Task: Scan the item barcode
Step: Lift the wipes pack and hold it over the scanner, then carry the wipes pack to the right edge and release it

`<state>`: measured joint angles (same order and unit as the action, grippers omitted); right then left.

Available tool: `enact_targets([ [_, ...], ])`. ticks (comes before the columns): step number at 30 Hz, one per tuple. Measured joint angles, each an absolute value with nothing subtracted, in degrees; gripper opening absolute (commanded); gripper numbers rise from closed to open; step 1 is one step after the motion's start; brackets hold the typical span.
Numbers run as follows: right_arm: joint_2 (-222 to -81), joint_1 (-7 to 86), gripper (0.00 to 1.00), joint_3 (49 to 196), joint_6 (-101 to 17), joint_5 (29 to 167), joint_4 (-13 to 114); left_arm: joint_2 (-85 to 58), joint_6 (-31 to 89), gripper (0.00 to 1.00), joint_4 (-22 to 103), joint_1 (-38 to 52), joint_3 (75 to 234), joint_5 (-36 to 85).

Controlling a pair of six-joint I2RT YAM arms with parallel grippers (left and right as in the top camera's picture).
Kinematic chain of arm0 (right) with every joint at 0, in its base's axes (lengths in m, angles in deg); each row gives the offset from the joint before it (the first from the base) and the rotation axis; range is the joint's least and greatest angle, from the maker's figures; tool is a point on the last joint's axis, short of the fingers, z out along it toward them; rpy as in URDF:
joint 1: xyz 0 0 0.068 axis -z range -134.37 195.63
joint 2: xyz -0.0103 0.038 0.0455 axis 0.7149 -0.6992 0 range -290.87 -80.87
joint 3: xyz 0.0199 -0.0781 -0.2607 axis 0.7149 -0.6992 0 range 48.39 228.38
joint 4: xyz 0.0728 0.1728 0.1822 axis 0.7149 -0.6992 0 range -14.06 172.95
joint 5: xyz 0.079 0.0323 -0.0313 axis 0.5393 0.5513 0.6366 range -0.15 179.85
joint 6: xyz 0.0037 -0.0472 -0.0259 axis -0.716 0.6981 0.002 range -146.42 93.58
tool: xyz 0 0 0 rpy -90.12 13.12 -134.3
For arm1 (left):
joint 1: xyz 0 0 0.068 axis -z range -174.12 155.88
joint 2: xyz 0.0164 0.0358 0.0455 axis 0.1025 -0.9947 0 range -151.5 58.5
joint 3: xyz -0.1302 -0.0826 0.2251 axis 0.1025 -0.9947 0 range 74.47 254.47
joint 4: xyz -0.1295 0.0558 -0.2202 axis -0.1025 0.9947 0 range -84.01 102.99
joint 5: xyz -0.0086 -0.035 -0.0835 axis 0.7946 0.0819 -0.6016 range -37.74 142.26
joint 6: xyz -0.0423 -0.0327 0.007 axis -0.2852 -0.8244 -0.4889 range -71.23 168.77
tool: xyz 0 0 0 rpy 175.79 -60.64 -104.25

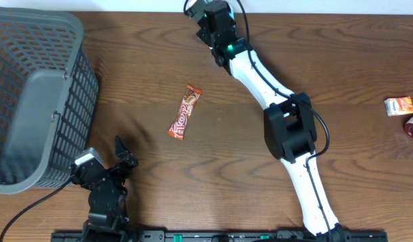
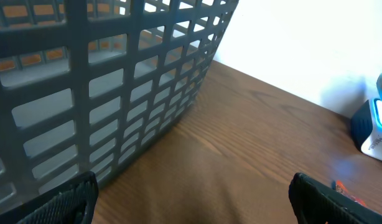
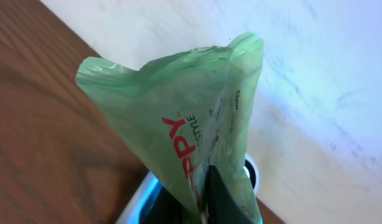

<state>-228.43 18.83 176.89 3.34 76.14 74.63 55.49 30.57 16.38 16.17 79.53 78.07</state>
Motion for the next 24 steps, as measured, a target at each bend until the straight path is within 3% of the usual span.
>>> enact_targets([
  [11, -229.22, 18.72, 0.01, 176.96, 2.60, 75.18, 68.97, 55.49, 30.57, 0.98, 16.38, 16.17, 79.53, 78.07],
  [24, -207.85, 20.16, 0.01, 176.50, -13.03, 73.06, 14.15, 55.49, 30.57, 0.98, 16.38, 16.17, 79.53, 78.07],
])
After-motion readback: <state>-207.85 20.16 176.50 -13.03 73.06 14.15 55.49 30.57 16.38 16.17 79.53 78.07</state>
